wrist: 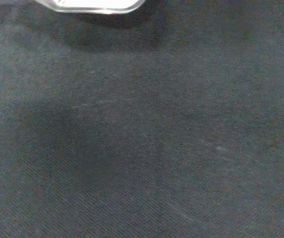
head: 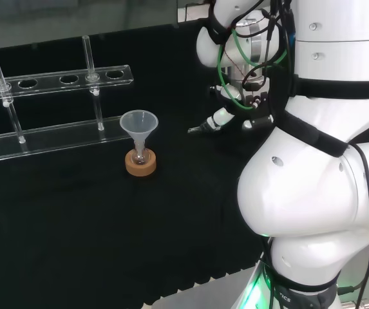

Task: Pick up the weighing funnel.

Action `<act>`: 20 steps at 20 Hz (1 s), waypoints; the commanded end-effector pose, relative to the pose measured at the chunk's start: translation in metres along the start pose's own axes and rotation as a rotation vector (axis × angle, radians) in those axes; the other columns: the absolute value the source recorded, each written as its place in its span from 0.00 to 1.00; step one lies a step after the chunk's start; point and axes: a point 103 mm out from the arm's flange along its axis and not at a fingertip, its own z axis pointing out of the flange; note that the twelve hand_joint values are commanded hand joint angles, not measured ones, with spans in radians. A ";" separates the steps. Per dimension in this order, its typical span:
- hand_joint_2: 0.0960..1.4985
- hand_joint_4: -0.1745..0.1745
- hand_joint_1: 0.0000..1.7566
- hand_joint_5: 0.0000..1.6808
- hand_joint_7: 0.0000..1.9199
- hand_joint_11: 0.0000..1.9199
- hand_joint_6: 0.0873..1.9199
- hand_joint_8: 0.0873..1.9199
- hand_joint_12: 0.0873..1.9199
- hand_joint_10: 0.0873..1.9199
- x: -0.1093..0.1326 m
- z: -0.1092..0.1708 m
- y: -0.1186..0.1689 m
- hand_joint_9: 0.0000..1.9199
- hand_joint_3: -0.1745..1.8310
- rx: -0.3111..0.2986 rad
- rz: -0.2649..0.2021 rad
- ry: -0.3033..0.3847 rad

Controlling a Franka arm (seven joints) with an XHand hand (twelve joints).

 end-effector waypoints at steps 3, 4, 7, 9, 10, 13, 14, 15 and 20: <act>0.40 0.57 0.28 0.01 0.08 0.00 0.00 0.02 0.21 0.05 0.014 0.013 0.015 0.04 0.09 0.001 -0.027 -0.003; 0.41 0.57 0.30 0.03 0.09 0.00 0.00 0.04 0.25 0.10 0.014 0.014 0.016 0.04 0.09 0.007 -0.028 -0.006; 0.42 0.57 0.32 0.07 0.11 0.00 0.00 0.08 0.35 0.26 0.013 0.020 0.017 0.02 0.09 0.011 -0.029 -0.014; 0.42 0.58 0.34 0.11 0.14 0.00 0.00 0.11 0.40 0.31 0.010 0.023 0.017 0.02 0.09 0.016 -0.022 -0.020; 0.43 0.59 0.35 0.13 0.15 0.00 0.00 0.12 0.43 0.33 0.009 0.025 0.017 0.03 0.10 0.014 -0.023 -0.032; 0.44 0.63 0.38 0.22 0.21 0.00 0.00 0.15 0.51 0.34 0.007 0.027 0.016 0.08 0.10 0.006 -0.015 -0.045; 0.44 0.64 0.39 0.26 0.23 0.00 0.00 0.16 0.53 0.33 0.006 0.027 0.016 0.10 0.10 0.002 -0.013 -0.043; 0.44 0.65 0.40 0.28 0.25 0.00 0.00 0.17 0.55 0.33 0.005 0.027 0.016 0.11 0.11 -0.002 -0.009 -0.043; 0.45 0.69 0.44 0.40 0.37 0.00 0.00 0.17 0.61 0.28 0.000 0.028 0.015 0.21 0.13 -0.009 -0.004 -0.051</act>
